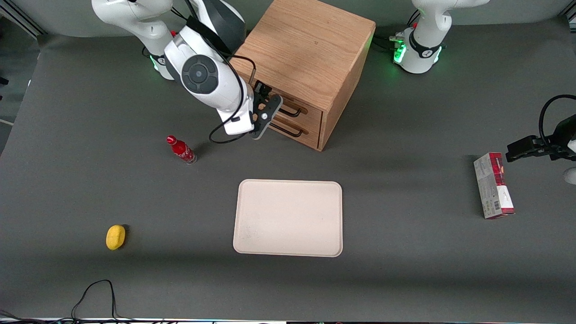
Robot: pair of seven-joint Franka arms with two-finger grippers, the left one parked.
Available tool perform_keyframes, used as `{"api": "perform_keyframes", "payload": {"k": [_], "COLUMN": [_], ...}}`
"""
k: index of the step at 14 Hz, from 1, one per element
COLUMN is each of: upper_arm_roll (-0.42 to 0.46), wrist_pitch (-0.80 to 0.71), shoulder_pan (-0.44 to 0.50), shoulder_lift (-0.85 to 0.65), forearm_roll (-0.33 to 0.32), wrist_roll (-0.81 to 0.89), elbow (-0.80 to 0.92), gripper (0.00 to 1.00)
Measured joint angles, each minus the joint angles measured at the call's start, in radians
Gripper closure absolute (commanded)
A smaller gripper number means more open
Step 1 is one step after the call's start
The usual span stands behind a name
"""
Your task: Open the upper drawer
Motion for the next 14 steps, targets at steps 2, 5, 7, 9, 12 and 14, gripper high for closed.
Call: {"api": "perform_keyframes", "payload": {"k": [2,5,7,9,12,14], "upper_arm_roll": [0.001,0.003,0.003,0.003,0.004,0.004], "wrist_pitch": [0.039,0.058,0.058,0.054,0.026,0.016], "shoulder_pan": [0.011,0.017,0.017,0.017,0.017,0.017], "shoulder_lift": [0.022,0.026,0.026,0.025,0.013,0.004], "forearm_roll": [-0.009,-0.012,-0.012,-0.013,-0.015,-0.016], "wrist_roll": [0.0,0.0,0.0,0.0,-0.001,-0.001], "elbow": [-0.016,-0.024,-0.024,-0.024,-0.015,-0.011], "gripper": [0.0,0.0,0.0,0.0,0.0,0.0]}}
